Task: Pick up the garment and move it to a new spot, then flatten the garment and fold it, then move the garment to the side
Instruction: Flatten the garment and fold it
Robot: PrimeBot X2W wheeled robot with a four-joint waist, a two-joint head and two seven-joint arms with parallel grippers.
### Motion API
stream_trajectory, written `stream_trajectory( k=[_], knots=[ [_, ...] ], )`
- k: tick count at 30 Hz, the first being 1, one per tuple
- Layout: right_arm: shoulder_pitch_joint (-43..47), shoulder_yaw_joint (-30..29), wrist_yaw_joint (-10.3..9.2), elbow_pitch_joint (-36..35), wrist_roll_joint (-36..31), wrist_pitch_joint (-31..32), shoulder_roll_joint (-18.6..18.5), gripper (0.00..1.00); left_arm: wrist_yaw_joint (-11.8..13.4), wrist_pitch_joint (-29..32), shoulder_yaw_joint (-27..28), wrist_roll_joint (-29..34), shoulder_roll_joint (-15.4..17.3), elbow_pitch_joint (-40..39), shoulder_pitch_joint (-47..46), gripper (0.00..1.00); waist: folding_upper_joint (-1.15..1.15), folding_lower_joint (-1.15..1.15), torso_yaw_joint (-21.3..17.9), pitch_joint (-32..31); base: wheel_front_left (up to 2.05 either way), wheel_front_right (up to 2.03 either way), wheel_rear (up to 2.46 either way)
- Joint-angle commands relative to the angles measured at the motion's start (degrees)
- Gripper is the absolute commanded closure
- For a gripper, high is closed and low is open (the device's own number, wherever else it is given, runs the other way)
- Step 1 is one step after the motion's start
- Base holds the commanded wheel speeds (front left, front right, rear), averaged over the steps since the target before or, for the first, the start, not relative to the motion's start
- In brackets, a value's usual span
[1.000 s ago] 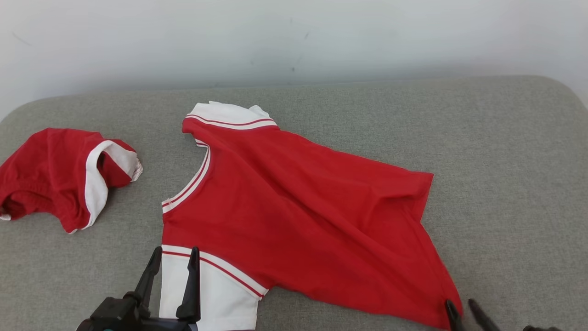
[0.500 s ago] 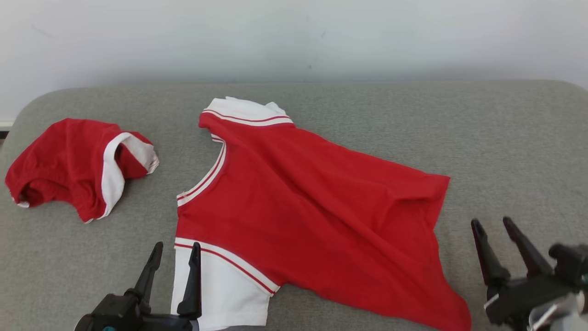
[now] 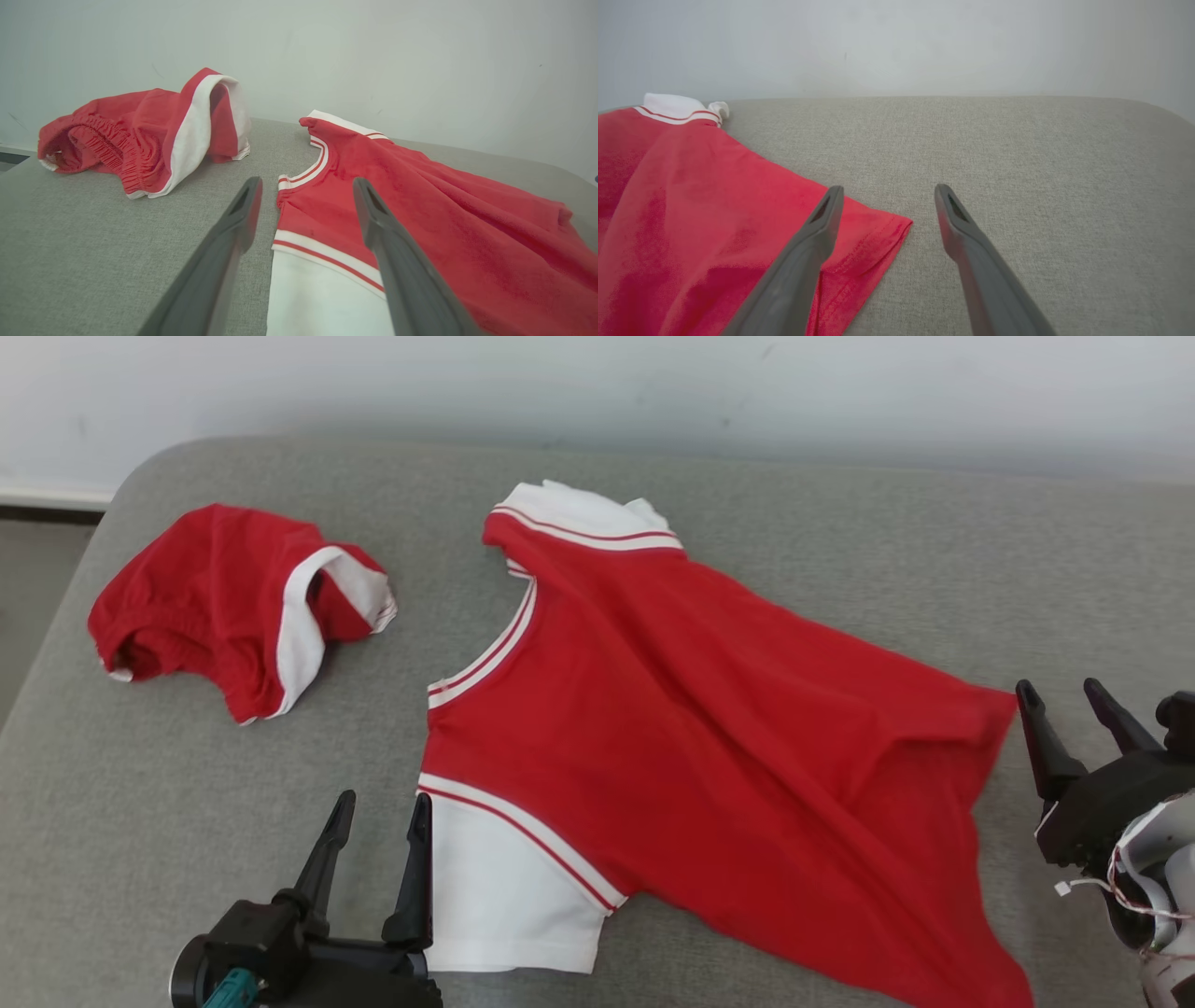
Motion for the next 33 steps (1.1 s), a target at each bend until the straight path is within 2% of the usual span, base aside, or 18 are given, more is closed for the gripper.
stream_trajectory(
  k=[1, 8, 12, 13, 14, 15, 22, 26, 33],
  knots=[
    [-2.0, 0.3, -0.13, 2.6, 0.4, 0.7, -0.7, 0.00, 0.4, 0.0, -0.5, -0.3, 0.0, -0.2, -0.9, 0.00, 0.00, 0.00, 2.8, 2.4, 0.00, 0.00, 0.00],
    [-7.0, 2.9, -0.13, 12.9, 1.7, 1.9, -1.4, 0.00, 1.3, 0.0, -2.0, -1.3, 0.0, -0.7, -2.0, 0.00, 0.00, 0.00, 5.0, 4.5, 0.00, 0.00, 0.00],
    [-8.0, 5.2, -0.13, 15.8, 3.1, 3.0, -0.2, 0.00, 1.8, 0.0, -2.2, -1.5, 0.0, -0.8, -2.4, 0.00, 0.00, 0.00, 5.2, 4.8, 0.00, 0.00, 0.00],
    [-7.9, 6.0, -0.12, 16.0, 3.7, 3.2, 0.0, 0.70, 1.9, 0.0, -2.1, -1.5, 0.0, -0.8, -2.4, 0.00, 0.00, 0.00, 5.1, 4.8, 0.00, 0.00, 0.00],
    [-7.9, 6.0, -0.12, 16.0, 3.7, 3.2, 0.0, 0.70, 1.9, 0.0, -2.1, -1.5, 0.0, -0.8, -2.4, 0.00, 0.00, 0.00, 5.1, 4.8, 0.00, 0.00, 0.00],
    [-7.9, 6.6, -0.12, 16.1, 4.4, 3.0, 0.0, 1.00, 1.9, 0.0, -2.1, -1.6, 0.0, -0.9, -2.5, 0.00, 0.00, 0.00, 4.9, 4.9, 0.00, 0.00, 0.00],
    [-13.6, 8.4, -0.13, 14.0, 6.4, -1.6, -4.1, 1.00, 2.2, 0.0, -2.4, -1.9, 0.0, -0.8, -3.0, 0.00, 0.00, 0.00, 3.9, 5.1, 0.00, 0.00, 0.00],
    [-18.6, 9.5, -0.13, 13.4, 6.5, -2.3, -6.7, 1.00, 2.4, 0.0, -3.1, -2.1, 0.0, -0.9, -3.4, 0.00, 0.00, 0.00, 4.0, 5.3, 0.00, 0.00, 0.00],
    [-29.2, 10.5, -0.13, 17.0, 5.2, -2.3, -9.9, 1.00, 2.7, 0.0, -4.3, -3.0, 0.0, -1.2, -4.1, 0.00, 0.00, 0.00, 5.3, 6.8, 0.00, 0.00, 0.00]
  ],
)
